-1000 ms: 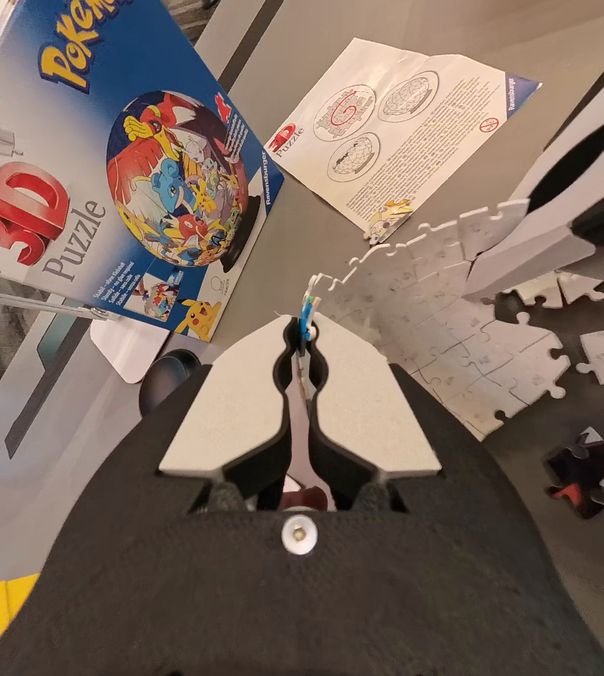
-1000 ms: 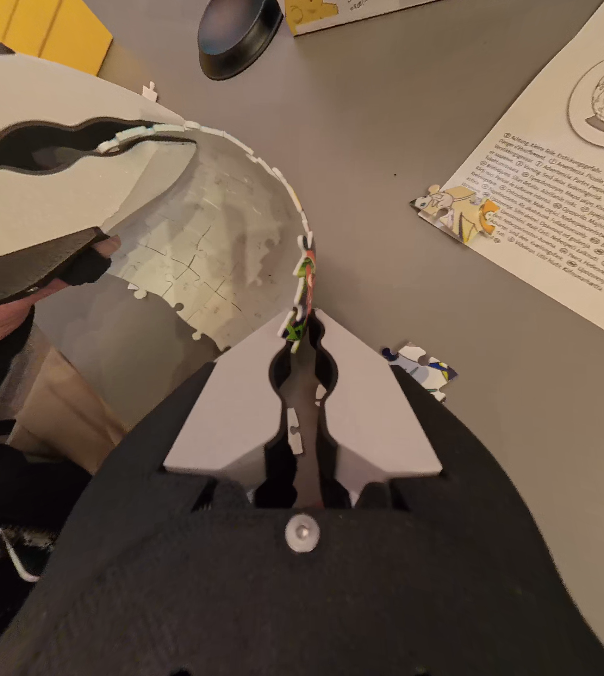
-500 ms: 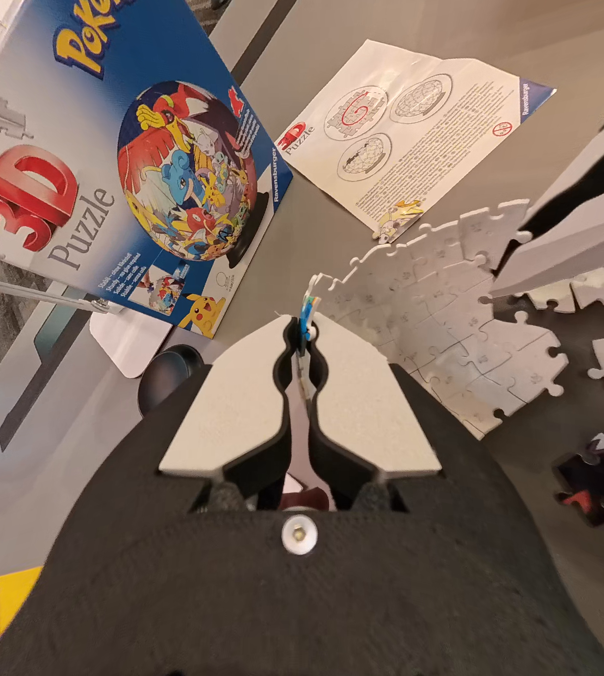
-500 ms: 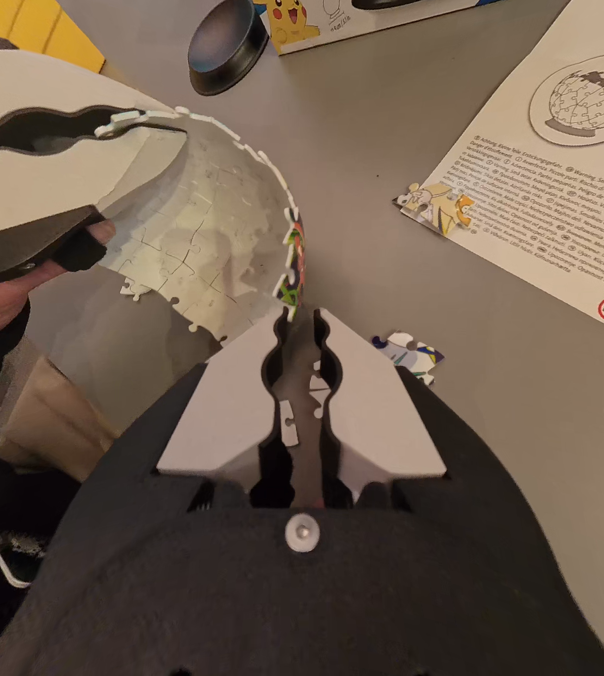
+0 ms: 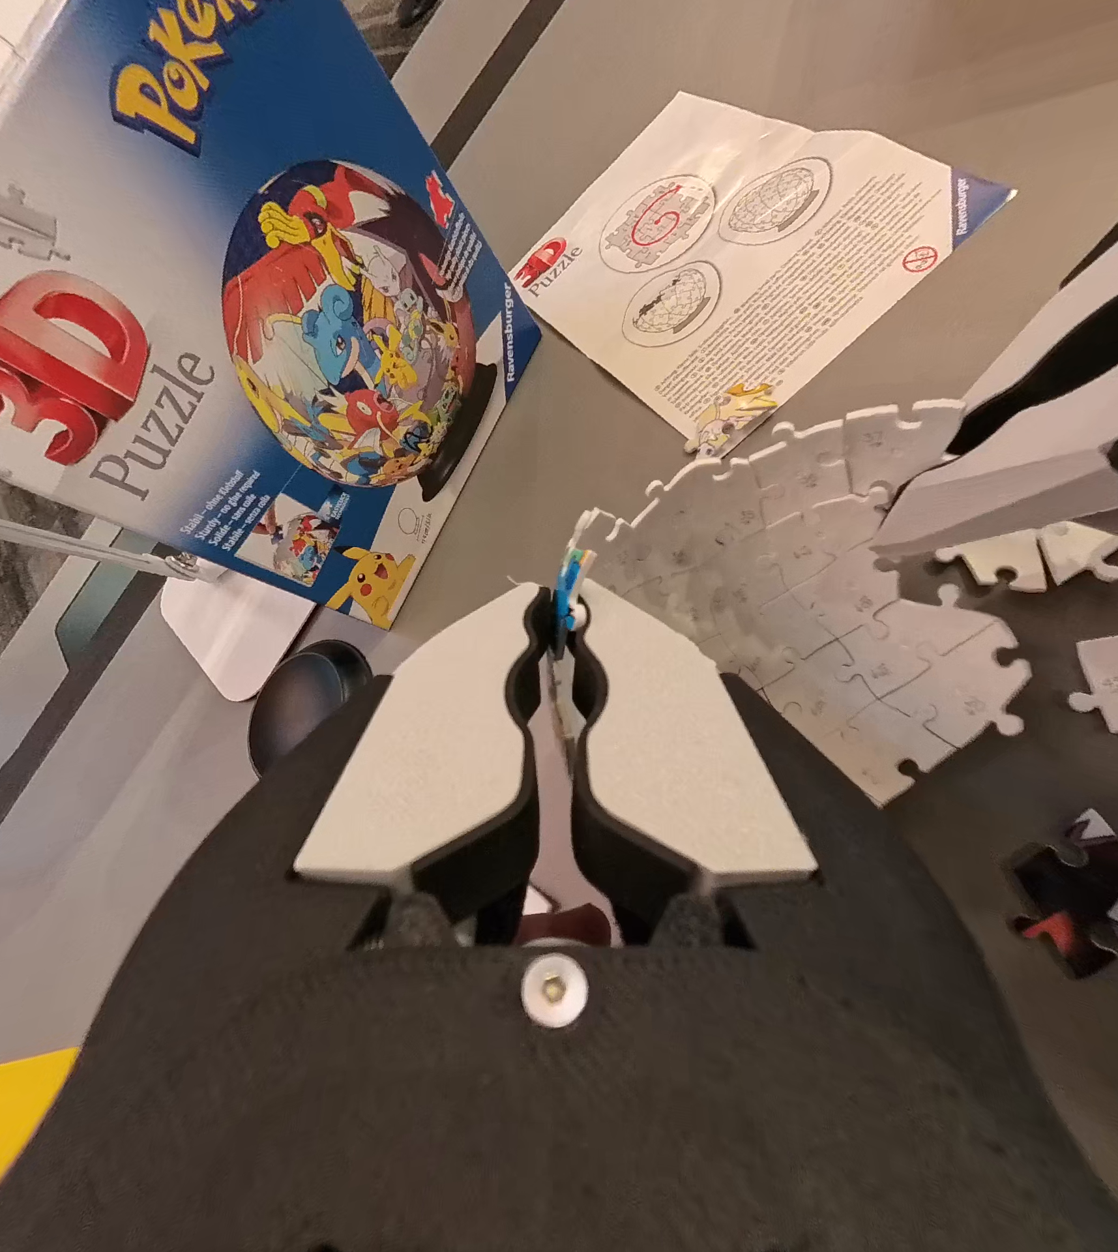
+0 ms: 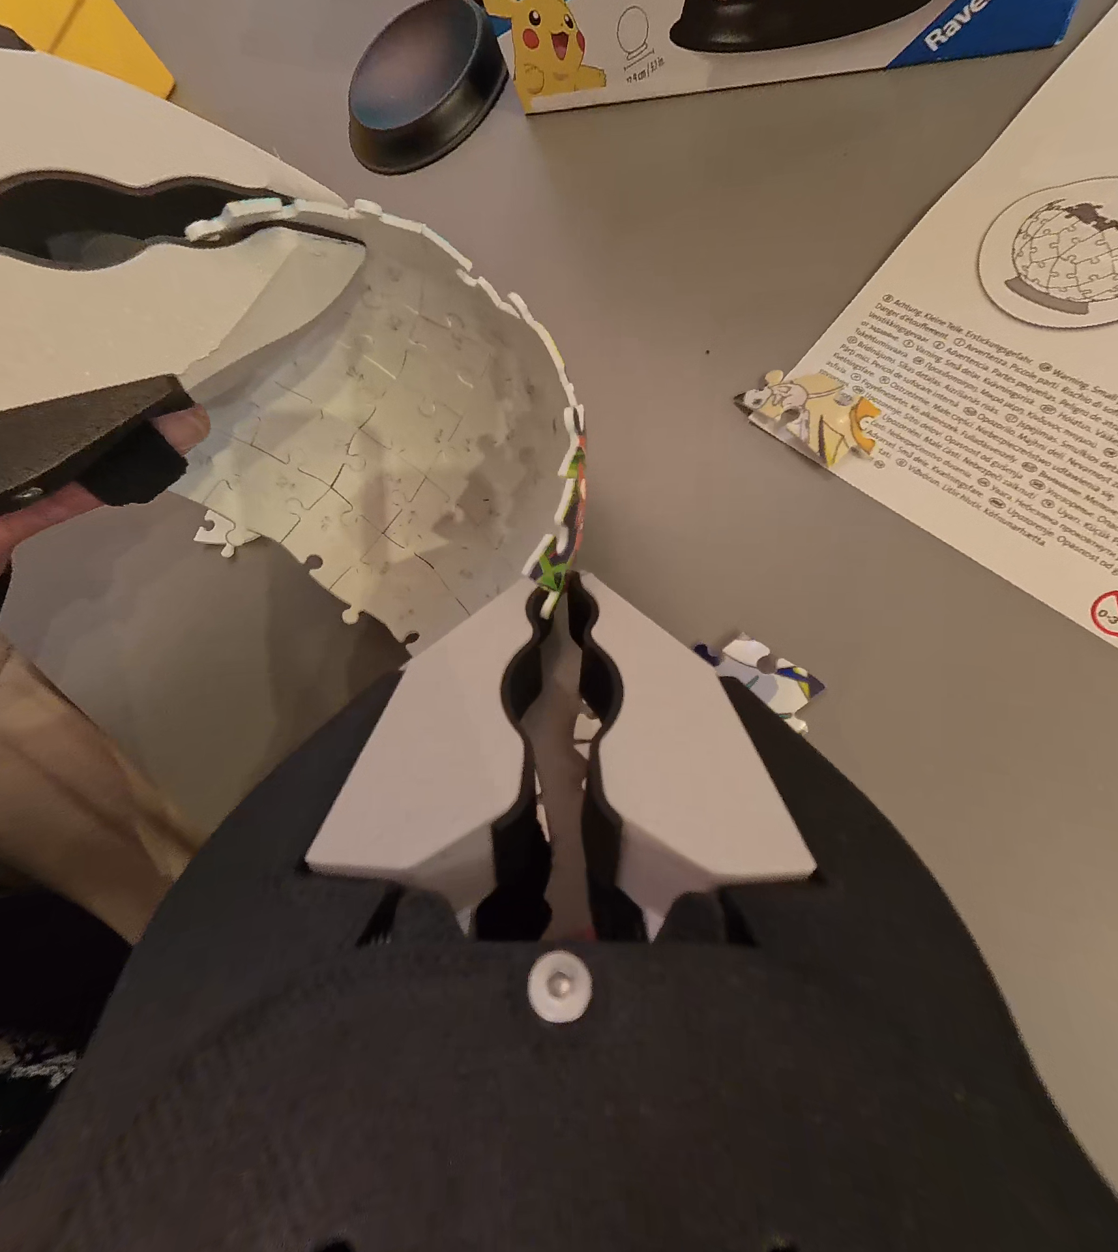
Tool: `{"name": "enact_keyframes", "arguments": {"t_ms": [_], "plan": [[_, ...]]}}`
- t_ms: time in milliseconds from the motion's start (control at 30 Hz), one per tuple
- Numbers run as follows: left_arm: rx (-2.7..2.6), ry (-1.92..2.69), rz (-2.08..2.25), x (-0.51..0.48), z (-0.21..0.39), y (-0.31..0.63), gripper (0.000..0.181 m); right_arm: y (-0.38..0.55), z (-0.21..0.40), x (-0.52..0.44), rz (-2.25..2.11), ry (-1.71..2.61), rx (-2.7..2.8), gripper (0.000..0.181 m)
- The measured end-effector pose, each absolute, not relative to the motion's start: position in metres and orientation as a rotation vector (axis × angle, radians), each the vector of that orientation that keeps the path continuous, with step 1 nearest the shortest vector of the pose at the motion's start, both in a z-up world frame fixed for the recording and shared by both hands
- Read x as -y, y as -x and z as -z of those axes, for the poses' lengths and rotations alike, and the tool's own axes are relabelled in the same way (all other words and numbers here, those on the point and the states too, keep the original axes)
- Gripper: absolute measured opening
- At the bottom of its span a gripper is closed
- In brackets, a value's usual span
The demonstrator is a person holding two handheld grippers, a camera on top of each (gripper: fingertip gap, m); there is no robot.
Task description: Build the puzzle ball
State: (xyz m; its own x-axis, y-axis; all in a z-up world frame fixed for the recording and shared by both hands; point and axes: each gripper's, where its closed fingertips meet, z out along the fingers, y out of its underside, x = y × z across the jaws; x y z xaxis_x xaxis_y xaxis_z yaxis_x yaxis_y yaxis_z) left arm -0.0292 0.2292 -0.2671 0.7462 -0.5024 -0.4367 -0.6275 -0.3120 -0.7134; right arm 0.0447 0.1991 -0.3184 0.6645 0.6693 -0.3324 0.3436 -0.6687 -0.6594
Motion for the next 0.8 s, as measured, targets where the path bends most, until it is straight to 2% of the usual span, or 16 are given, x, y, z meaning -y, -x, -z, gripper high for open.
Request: {"name": "enact_keyframes", "arguments": {"t_ms": [533, 800], "plan": [[-0.699, 2.064, 0.13, -0.225, 0.268, 0.04, 0.01, -0.038, 0.317, -0.214, -0.824, 2.291, 0.837, 0.002], [-0.748, 2.059, 0.261, -0.222, 0.263, 0.036, 0.032, -0.037, 0.317, -0.215, -0.82, 2.29, 0.854, 0.001]]}}
